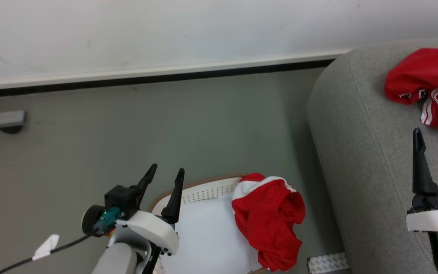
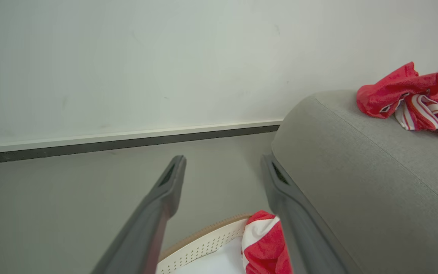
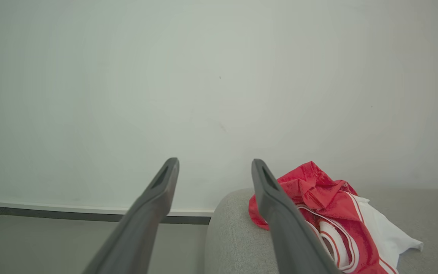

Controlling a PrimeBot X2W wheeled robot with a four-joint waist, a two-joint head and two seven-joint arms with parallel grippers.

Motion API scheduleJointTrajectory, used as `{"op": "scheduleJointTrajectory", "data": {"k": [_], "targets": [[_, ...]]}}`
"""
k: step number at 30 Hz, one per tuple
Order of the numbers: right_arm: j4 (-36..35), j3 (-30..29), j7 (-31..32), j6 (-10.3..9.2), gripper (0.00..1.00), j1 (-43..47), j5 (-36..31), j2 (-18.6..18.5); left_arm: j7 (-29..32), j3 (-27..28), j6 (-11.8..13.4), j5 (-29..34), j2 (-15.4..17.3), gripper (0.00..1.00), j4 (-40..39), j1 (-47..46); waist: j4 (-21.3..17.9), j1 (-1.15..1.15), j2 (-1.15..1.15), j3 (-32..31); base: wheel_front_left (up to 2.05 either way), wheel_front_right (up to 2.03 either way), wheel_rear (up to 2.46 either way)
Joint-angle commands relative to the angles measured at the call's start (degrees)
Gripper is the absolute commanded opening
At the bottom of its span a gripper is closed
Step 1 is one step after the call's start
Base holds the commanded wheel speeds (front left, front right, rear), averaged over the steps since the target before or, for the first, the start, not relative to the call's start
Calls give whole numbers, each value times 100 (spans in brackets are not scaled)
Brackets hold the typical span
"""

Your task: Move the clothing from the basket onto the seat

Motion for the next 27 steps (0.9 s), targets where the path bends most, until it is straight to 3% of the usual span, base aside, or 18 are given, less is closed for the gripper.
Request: {"op": "scheduleJointTrajectory", "data": {"k": [1,8,27], "targets": [[-79,-69,4,-15,100,-168,26,6,63,-101,-27,110,103,100,154,-190,-448,-1,0,547,0,0,0],[-245,-278,4,-15,100,-541,85,135,337,-613,-77,126,305,100,870,-863,-929,-1,0,1342,0,0,0],[-667,-937,4,-15,100,-875,285,632,1546,-2645,-89,-1142,1089,100,2263,-2320,-1831,-1,0,3068,0,0,0]]}}
